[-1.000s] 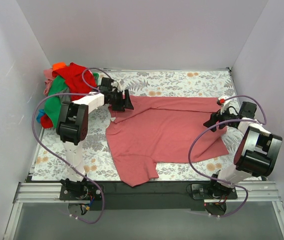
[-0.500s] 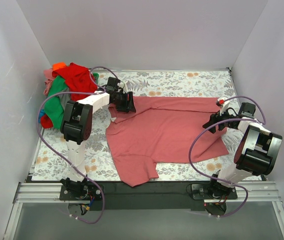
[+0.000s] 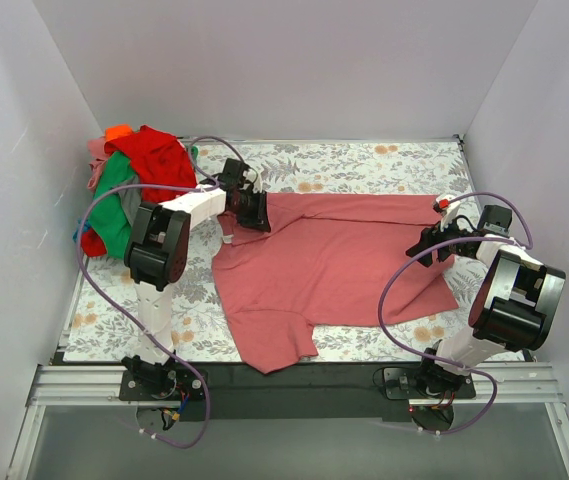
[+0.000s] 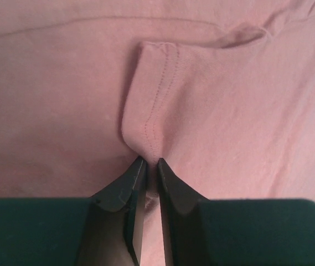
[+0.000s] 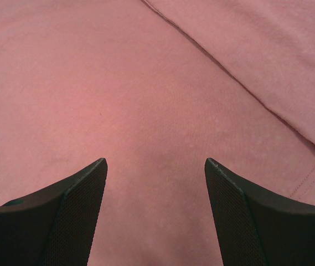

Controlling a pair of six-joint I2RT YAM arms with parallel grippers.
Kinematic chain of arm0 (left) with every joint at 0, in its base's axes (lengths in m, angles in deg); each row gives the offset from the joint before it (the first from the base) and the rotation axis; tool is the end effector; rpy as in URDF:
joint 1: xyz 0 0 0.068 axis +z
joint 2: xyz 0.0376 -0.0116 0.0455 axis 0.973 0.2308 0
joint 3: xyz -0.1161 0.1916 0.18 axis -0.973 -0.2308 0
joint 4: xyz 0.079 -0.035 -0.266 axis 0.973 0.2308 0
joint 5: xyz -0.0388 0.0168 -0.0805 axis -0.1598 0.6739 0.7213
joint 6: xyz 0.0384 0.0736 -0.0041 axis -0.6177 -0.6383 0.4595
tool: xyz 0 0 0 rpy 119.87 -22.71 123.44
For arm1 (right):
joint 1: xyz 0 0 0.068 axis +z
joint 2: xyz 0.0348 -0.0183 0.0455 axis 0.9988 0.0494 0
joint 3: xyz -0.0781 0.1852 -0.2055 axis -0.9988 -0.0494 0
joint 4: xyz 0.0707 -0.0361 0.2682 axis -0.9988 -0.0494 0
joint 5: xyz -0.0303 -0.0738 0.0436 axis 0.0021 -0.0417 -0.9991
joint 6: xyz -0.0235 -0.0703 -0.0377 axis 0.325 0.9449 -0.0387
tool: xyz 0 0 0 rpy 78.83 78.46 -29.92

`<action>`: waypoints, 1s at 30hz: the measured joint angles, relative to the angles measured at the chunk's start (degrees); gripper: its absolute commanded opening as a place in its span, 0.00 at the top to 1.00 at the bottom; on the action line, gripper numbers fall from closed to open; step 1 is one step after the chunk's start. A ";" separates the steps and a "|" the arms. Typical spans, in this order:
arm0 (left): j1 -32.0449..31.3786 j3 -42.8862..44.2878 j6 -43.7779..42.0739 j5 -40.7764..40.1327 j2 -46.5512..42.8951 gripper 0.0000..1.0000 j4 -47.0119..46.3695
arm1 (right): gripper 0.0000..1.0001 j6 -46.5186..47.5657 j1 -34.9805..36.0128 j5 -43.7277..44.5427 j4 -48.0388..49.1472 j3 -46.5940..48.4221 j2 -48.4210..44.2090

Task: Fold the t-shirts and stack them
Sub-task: Fold the tshirt

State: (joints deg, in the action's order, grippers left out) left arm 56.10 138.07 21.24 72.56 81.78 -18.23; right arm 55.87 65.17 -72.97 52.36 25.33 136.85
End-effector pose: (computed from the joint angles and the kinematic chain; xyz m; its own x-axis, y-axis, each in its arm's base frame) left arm 0.4434 -0.1978 0.1227 -0.9155 -0.4009 -0.0321 -0.3049 0.7438 -0.5948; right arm 0.3157 -0.0666 0.1575 -0.4295 -0.3082 -0.8488 -0.6656 0.7433 0.0670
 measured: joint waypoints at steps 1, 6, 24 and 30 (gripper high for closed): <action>-0.22 -0.17 0.02 -0.13 -0.07 0.88 0.00 | 0.23 0.00 0.00 0.00 0.00 0.00 0.00; -1.64 -1.88 -0.04 -0.81 -1.40 0.89 0.07 | 0.23 0.00 0.00 0.00 0.00 0.00 0.00; -5.09 -9.33 0.15 -5.77 -8.76 0.77 -1.05 | 0.23 -0.02 0.00 0.00 -0.09 0.00 0.00; -5.14 -9.33 0.11 -6.38 -9.70 0.87 -1.49 | 0.23 0.00 0.00 0.00 -0.76 0.02 0.00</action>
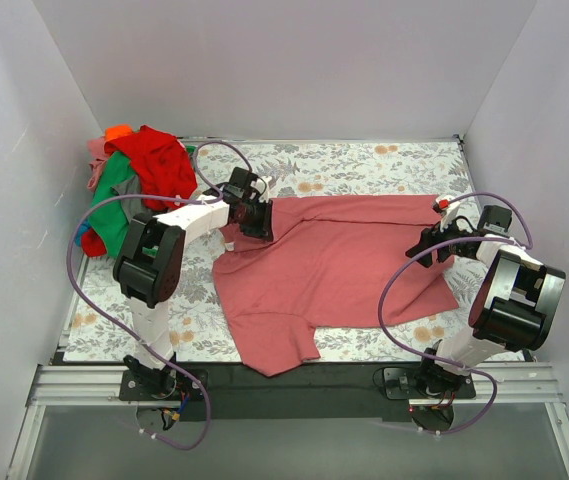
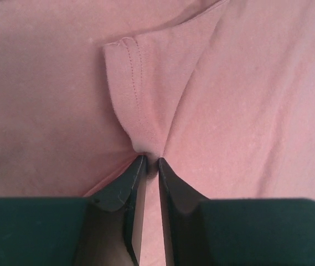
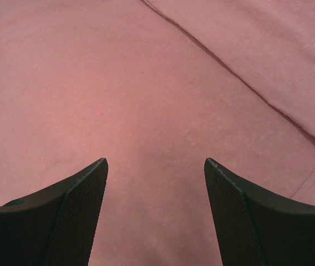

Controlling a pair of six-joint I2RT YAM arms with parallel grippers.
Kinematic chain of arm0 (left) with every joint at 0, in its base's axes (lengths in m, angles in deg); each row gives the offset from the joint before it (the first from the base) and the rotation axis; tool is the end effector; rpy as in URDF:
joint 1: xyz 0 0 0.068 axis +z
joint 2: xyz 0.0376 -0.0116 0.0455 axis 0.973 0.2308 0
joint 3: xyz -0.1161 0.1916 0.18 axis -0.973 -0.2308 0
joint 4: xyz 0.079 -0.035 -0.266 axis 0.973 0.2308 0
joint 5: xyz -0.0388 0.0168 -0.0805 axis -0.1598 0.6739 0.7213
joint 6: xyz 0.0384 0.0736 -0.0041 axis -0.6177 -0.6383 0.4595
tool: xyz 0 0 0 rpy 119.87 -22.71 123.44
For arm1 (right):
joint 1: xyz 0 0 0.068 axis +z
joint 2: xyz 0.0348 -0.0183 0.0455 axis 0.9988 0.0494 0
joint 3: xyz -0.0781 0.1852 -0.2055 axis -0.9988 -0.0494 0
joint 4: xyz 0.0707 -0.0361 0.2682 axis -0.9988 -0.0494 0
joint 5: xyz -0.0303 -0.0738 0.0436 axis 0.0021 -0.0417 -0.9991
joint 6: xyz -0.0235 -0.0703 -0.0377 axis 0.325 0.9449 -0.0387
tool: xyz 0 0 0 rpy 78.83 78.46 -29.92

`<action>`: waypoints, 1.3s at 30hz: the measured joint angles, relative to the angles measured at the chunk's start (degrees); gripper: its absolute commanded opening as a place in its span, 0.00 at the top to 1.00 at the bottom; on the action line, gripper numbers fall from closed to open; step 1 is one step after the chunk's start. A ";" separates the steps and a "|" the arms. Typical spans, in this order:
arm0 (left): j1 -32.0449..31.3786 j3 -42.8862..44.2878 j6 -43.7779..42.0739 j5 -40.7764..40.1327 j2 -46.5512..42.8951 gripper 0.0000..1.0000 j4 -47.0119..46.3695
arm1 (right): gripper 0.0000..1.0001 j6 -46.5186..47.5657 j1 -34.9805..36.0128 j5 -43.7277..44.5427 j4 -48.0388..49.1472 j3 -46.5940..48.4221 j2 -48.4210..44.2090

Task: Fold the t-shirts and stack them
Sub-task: Fold the tshirt

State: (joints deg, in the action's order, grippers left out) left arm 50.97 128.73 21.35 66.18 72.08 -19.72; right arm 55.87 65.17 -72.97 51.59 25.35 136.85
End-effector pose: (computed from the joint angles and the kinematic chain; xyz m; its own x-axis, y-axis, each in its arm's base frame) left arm 0.3948 -0.2143 0.1455 -0.9232 -0.3643 -0.1227 -0.2407 0.7967 -0.5544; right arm 0.3146 -0.0661 0.1567 -0.4398 -0.3040 -0.8451 -0.6648 0.7429 0.0787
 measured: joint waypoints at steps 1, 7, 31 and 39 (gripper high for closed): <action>0.00 -0.02 0.00 0.00 0.00 0.87 0.04 | 0.24 -0.02 0.00 0.00 -0.09 0.00 0.00; -0.09 -0.04 0.00 -0.50 0.00 0.89 0.04 | 0.24 -0.02 0.00 0.00 -0.20 0.00 0.00; -18.36 -8.94 -6.99 -26.99 -6.99 0.48 -4.39 | 0.24 -0.02 0.00 -0.02 -0.70 0.83 0.59; -21.70 -7.30 -7.85 -41.13 -7.04 0.39 -5.62 | 0.24 -0.02 0.00 0.00 -1.44 1.22 1.07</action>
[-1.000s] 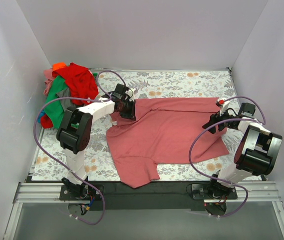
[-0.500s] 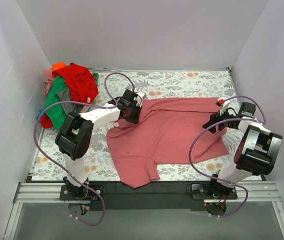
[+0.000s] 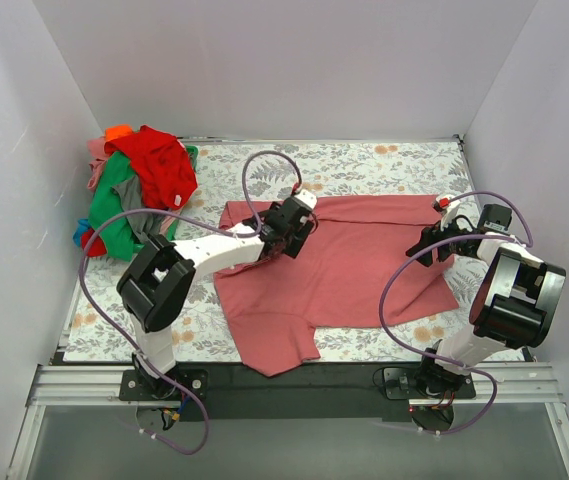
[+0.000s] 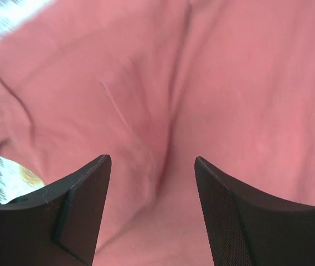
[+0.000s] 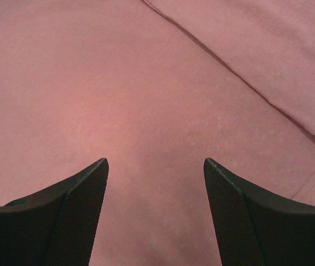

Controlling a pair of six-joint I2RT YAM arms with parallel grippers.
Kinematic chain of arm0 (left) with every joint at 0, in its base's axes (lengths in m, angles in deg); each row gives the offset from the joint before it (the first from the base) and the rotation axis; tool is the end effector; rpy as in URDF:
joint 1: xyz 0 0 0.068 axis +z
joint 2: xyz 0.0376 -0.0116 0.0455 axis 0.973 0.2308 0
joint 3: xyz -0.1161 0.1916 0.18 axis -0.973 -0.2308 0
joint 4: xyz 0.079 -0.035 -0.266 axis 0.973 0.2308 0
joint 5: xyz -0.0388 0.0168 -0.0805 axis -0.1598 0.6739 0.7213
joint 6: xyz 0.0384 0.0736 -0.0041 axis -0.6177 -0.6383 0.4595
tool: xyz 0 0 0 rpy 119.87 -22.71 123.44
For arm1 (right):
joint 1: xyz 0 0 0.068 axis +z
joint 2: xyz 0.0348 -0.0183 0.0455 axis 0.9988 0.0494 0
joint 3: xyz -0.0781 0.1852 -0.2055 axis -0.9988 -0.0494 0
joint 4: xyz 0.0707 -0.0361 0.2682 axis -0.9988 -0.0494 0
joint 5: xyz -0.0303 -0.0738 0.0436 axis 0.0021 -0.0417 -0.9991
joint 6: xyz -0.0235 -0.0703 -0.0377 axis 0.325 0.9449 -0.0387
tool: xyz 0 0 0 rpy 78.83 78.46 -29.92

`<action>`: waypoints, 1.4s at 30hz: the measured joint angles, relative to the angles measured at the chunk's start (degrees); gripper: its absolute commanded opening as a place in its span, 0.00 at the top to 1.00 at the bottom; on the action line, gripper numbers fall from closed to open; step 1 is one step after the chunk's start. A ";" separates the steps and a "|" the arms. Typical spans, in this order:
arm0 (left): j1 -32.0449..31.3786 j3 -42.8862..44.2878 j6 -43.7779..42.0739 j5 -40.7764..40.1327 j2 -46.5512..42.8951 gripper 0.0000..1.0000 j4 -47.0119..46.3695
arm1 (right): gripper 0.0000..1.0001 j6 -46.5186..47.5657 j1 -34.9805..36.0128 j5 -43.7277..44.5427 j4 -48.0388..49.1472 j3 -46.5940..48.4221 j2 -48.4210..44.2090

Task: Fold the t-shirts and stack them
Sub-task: Fold the tshirt

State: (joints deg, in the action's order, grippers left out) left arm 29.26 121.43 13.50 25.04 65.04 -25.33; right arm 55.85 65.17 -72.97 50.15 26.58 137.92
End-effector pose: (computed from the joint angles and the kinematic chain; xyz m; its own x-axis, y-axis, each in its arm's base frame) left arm 0.3093 -0.2935 0.1647 -0.7567 -0.0851 -0.6482 0.0168 0.9886 -0.1494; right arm 0.3176 -0.0674 0.1559 -0.4575 -0.2967 -0.8383 -0.6628 0.7423 0.0989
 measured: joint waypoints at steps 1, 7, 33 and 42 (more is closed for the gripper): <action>0.76 1.44 0.44 0.09 0.11 0.39 0.20 | 0.24 0.00 0.00 0.00 -0.04 0.00 0.00; 3.74 7.80 2.80 3.43 0.26 0.39 -0.94 | 0.25 0.00 0.00 0.00 -0.28 0.07 0.07; 15.47 12.28 17.90 29.53 8.13 0.48 7.74 | 0.25 0.00 0.00 0.00 -0.35 0.50 0.76; 15.47 12.28 18.71 33.77 9.79 0.54 7.76 | 0.25 0.00 0.00 0.00 -0.35 0.50 0.76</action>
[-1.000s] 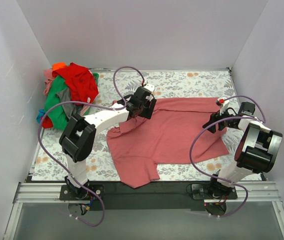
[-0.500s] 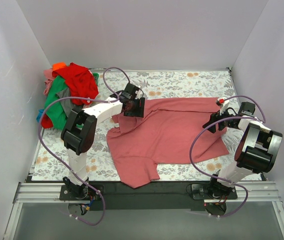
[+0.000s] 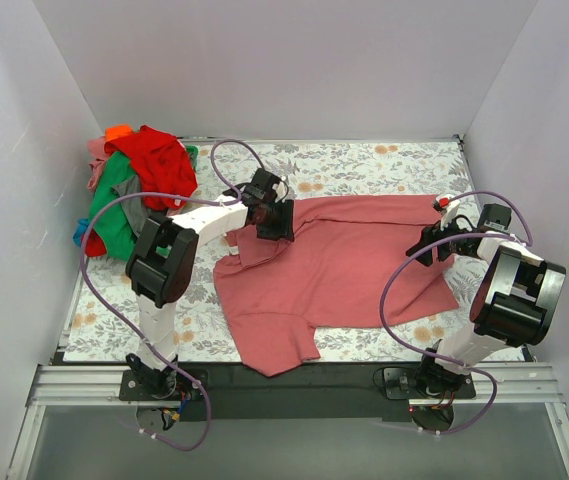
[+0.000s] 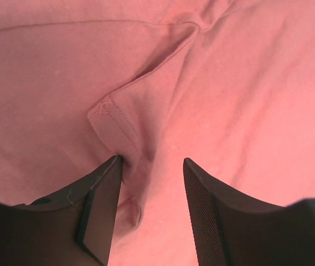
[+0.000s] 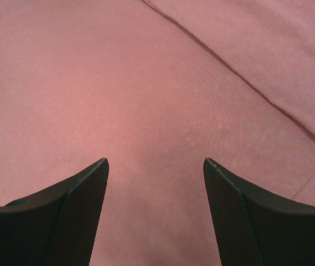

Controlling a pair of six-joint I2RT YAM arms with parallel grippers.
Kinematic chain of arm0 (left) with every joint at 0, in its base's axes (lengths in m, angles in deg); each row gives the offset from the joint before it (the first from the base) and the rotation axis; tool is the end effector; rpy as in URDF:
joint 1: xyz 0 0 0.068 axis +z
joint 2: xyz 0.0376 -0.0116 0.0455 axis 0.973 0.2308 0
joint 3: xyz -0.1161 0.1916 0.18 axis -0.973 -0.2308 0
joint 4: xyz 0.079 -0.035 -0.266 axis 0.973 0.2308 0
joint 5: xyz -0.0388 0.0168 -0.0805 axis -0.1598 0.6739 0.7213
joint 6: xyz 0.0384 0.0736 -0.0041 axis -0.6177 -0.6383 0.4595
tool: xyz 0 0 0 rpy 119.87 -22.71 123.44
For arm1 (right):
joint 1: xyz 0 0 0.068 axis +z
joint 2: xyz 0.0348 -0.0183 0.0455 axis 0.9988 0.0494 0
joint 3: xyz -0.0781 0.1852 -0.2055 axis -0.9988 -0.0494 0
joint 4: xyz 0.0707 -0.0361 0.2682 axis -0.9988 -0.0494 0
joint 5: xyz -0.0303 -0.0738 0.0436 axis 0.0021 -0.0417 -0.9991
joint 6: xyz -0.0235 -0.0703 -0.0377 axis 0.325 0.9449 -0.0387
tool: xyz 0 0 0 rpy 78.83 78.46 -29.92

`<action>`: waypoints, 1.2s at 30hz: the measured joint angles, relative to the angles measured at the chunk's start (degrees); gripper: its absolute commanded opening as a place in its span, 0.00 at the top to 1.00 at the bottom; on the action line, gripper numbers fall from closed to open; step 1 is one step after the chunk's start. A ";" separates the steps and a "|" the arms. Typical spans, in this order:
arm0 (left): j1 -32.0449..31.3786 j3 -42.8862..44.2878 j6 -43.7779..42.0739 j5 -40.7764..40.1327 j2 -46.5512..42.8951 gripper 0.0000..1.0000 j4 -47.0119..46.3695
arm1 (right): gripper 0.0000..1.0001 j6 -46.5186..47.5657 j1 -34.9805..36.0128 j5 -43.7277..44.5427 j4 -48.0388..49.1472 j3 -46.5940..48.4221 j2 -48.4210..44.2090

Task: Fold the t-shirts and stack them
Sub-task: Fold the tshirt

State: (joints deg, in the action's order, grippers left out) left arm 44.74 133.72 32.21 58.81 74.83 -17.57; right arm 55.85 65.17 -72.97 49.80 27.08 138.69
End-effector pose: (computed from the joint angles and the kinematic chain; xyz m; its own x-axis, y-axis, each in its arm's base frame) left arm 0.3888 -0.2574 0.1482 -0.8791 -0.4635 -0.1109 -0.3477 0.7828 -0.5160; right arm 0.3195 -0.0681 0.1541 -0.4659 -0.2933 -0.8348 -0.6617 0.7418 0.1086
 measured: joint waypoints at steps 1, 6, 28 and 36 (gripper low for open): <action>0.00 0.02 -0.02 0.46 -0.02 0.55 -0.20 | 0.25 0.00 0.00 0.00 0.00 0.00 0.00; 0.02 -0.20 -0.04 3.41 -0.02 0.56 -1.90 | 0.25 0.00 0.00 0.00 0.00 0.00 0.00; -0.09 -3.04 -1.86 17.55 0.00 0.53 -5.14 | 0.25 0.00 0.00 0.00 0.00 0.09 0.07; 1.25 -5.64 -1.05 7.91 -2.91 0.46 -6.25 | 0.25 0.00 -0.02 0.00 -0.04 0.17 0.33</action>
State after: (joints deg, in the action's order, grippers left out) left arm 45.98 128.08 31.16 66.73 71.92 -23.82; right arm 55.85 65.14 -72.97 49.76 27.25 139.01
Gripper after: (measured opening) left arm 0.520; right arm 0.754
